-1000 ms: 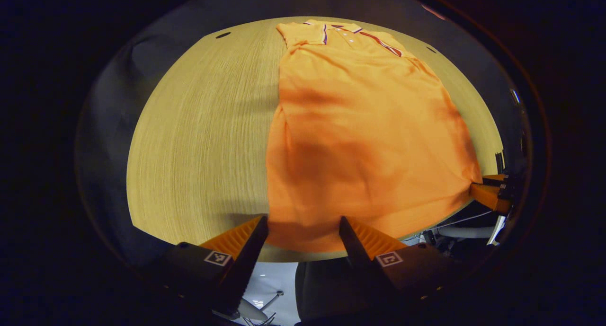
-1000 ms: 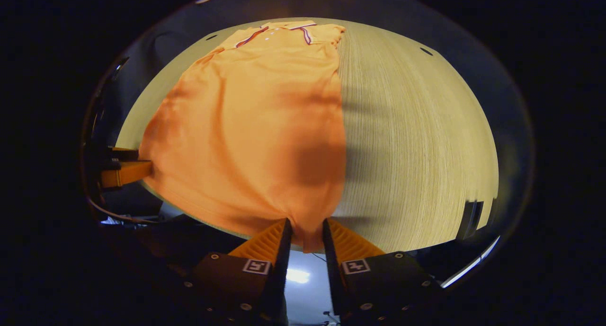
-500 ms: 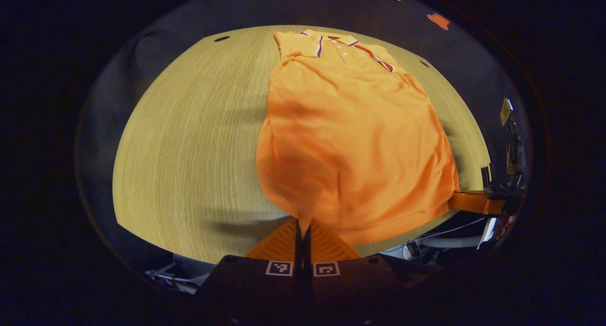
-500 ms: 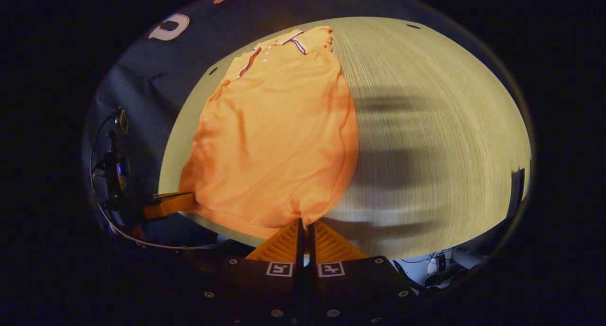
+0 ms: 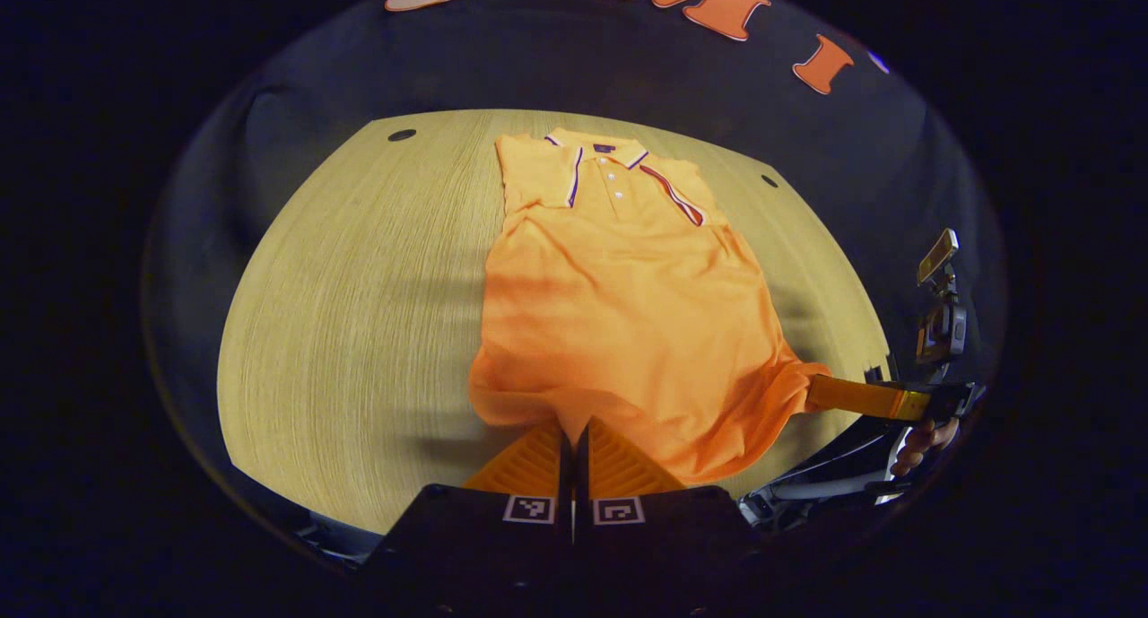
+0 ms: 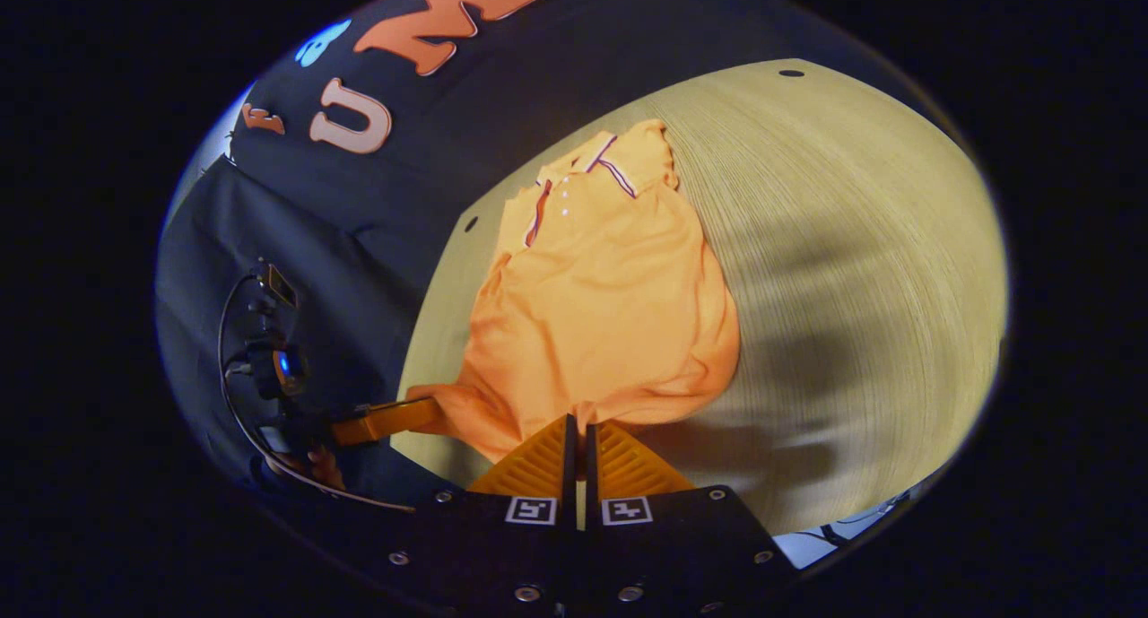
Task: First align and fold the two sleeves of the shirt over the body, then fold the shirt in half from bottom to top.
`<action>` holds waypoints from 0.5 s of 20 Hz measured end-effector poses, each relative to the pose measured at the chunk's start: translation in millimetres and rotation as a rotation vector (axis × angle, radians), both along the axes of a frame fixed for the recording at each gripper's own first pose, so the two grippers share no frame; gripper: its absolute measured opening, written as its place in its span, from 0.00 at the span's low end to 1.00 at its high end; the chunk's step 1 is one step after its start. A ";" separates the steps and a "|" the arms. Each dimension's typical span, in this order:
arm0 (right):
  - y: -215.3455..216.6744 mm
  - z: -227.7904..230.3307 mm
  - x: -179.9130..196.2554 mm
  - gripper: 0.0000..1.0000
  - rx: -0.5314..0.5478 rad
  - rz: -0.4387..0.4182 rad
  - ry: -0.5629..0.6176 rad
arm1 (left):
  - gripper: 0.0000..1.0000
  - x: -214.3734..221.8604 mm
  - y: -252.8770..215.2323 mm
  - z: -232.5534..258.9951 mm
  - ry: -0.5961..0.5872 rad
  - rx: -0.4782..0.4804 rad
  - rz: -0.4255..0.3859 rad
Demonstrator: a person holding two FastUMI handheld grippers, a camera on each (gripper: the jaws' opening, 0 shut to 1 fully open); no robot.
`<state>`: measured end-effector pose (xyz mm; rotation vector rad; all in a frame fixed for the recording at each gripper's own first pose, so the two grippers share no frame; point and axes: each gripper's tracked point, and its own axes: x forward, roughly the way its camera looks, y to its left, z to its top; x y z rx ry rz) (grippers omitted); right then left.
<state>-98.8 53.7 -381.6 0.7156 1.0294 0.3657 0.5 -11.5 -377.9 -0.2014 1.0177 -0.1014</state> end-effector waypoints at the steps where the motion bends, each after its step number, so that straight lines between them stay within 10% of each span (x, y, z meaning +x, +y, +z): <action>1: 1.1 8.9 9.5 0.04 0.031 -0.025 -0.024 | 0.01 9.6 1.9 6.0 -0.019 -0.006 0.008; 10: -12.1 50.2 91.7 0.04 0.050 -0.096 -0.143 | 0.01 98.1 16.1 56.2 -0.159 -0.037 0.029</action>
